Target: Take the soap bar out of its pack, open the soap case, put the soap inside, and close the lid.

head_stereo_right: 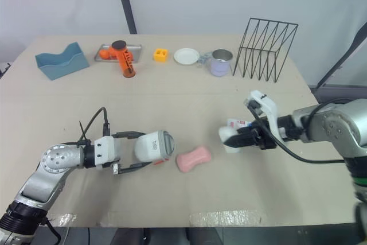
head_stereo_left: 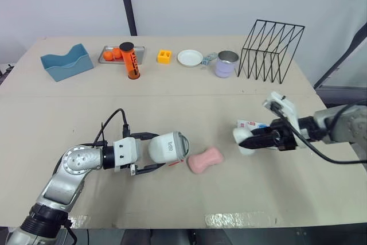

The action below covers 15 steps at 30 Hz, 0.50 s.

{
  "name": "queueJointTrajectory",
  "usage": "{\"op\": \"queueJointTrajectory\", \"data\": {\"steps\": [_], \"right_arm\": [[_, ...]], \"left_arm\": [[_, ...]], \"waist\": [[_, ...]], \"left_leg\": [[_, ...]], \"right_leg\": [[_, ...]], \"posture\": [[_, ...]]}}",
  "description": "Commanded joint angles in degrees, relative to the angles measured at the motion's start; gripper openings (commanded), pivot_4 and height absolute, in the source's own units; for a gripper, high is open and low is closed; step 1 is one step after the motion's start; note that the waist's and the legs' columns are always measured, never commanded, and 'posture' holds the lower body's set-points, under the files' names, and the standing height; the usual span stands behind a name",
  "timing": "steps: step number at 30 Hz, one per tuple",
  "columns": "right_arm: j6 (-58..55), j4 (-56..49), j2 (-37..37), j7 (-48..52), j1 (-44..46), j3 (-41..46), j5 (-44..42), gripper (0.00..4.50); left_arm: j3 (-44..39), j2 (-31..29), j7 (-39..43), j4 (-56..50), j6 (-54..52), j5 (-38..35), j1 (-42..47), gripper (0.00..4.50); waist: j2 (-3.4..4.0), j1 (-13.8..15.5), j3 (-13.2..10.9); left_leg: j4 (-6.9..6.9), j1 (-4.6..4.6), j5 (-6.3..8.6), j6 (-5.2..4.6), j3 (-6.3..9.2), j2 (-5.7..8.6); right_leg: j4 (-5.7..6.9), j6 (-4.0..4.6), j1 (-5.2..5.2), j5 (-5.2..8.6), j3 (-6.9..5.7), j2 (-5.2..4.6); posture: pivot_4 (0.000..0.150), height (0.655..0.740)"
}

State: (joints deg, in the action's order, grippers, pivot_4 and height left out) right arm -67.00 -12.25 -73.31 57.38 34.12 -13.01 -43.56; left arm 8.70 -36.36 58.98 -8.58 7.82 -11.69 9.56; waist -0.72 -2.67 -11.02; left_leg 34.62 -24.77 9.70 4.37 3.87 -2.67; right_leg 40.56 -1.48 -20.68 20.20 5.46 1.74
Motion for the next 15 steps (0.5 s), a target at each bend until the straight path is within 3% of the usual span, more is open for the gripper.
{"op": "queueJointTrajectory", "data": {"steps": [1, 8, 15], "right_arm": [[12.27, -3.48, -5.53, 6.53, -1.41, -4.03, 11.66, 1.91], [17.17, -7.23, -6.55, 10.24, -4.39, -4.33, 19.45, 1.91], [16.37, -8.40, -2.49, 9.89, -6.19, -3.73, 20.87, 1.91]], "left_arm": [[-0.73, 0.40, -0.30, -0.60, 0.24, -0.88, 0.26, 3.63], [-0.67, 0.74, -0.18, -0.15, 0.41, -0.65, 0.42, 3.63], [-0.74, 0.74, -0.07, -0.01, 0.45, -0.49, 0.50, 3.63]], "waist": [[0.01, -0.10, 0.00], [0.02, -0.05, -0.01], [0.02, -0.02, -0.01]], "left_leg": [[0.00, 0.00, 0.00, 0.00, -0.02, 0.00], [-0.01, 0.01, -0.01, 0.01, -0.22, -0.07], [0.03, -0.02, -0.01, 0.01, -0.21, 0.00]], "right_leg": [[0.00, -0.01, -0.01, 0.00, 0.02, 0.00], [0.10, 0.01, -0.14, -0.01, 0.15, 0.00], [0.15, 0.26, -0.14, -0.15, 0.18, -0.06]], "posture": [[0.150, 0.7400], [0.150, 0.7400], [0.150, 0.7400]]}}
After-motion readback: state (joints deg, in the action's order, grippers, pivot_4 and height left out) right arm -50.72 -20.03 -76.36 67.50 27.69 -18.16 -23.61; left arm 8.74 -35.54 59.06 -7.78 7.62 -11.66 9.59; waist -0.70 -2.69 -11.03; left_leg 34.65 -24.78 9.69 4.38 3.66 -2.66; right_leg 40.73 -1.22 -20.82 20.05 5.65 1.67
